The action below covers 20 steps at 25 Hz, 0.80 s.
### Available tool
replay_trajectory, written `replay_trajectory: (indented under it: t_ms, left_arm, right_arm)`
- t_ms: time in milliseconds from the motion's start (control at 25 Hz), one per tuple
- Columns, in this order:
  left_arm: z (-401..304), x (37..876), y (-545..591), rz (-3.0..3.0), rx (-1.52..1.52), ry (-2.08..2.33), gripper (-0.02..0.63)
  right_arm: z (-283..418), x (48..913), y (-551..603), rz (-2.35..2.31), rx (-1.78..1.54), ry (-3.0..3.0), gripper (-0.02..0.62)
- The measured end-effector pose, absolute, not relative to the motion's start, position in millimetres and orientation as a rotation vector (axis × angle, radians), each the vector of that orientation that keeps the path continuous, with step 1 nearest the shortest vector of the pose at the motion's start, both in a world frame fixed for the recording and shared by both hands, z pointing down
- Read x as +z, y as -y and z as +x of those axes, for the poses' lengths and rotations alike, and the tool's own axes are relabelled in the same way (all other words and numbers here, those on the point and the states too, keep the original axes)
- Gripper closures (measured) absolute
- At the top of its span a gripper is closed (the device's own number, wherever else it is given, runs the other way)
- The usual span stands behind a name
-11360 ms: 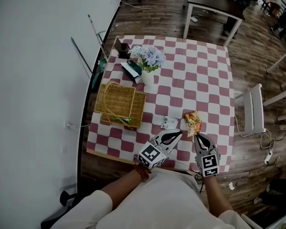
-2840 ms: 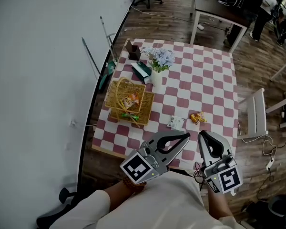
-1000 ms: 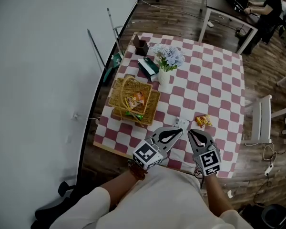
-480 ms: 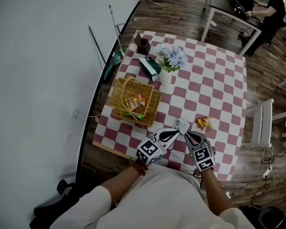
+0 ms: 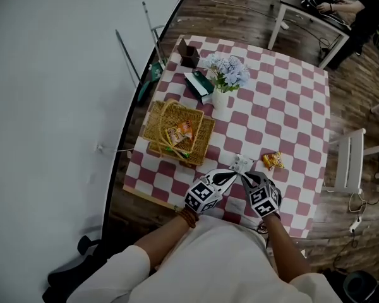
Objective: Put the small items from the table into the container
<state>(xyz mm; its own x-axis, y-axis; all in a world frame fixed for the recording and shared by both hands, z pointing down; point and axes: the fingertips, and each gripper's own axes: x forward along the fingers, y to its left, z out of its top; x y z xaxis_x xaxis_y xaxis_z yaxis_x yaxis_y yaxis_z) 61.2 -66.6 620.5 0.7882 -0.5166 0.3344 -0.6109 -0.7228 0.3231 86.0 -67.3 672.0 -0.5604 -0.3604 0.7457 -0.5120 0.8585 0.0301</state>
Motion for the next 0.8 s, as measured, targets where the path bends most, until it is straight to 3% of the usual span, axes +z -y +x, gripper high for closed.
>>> replay_trajectory:
  t_ms: [80,800]
  left_arm:
    - [63.0,630.7,67.1,2.555,0.335,0.836,0.589]
    - [60.8,697.1,70.0,2.440,0.437,0.801,0.589]
  right_arm:
    - [86.3,684.9,68.4,0.608,0.238,2.195,0.511]
    - [93.3,773.5,67.4,0.461,0.163,1.987,0.506]
